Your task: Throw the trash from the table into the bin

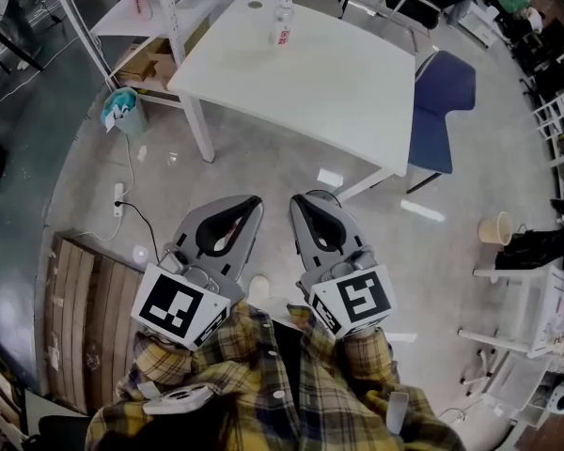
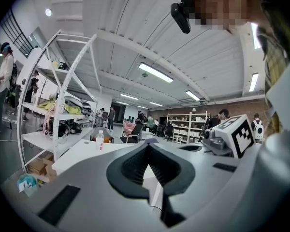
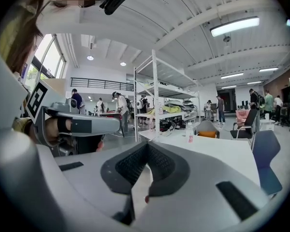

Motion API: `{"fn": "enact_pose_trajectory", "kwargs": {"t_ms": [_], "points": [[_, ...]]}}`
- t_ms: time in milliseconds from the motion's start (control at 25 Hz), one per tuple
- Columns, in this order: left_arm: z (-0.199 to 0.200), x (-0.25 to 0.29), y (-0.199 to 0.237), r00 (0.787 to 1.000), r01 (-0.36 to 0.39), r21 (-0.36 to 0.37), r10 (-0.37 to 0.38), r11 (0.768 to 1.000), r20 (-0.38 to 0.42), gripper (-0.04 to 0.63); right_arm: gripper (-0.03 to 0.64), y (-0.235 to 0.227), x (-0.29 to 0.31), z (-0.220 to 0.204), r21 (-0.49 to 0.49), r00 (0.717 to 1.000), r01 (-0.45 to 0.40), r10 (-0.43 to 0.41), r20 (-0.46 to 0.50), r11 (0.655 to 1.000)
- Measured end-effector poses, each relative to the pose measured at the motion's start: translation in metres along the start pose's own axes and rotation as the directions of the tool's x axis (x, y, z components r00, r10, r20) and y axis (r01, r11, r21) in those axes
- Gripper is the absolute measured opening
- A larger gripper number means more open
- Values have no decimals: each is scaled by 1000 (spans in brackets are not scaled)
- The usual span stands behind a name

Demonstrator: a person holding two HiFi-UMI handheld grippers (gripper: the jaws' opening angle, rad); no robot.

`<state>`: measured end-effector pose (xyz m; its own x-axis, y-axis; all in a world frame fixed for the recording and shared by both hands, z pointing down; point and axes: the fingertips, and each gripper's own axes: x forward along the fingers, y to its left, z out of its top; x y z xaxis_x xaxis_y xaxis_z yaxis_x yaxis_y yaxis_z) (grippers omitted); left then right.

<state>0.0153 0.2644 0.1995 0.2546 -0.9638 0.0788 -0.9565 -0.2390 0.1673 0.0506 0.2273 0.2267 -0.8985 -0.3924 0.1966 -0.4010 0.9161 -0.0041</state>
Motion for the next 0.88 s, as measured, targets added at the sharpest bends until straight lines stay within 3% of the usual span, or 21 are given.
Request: {"fn": "enact_pose_trajectory", "kwargs": {"t_ms": [440,600,760,880], "points": [[34,45,113,997,78,34,-78,996,-1,8,-2,-32,111,28,10,995,100,-100,-3,995],[41,59,153,994,109,36,-109,993,-10,8,-2,-37,150,34,22,990,133,-132,-46,991],[44,65,195,991,130,32,-130,991,-23,8,-2,-39,189,43,24,988,154,-154,-11,988],[42,66,219,989,147,29,-146,989,-33,8,-2,-36,209,36,52,982,186,-184,-50,981]]}}
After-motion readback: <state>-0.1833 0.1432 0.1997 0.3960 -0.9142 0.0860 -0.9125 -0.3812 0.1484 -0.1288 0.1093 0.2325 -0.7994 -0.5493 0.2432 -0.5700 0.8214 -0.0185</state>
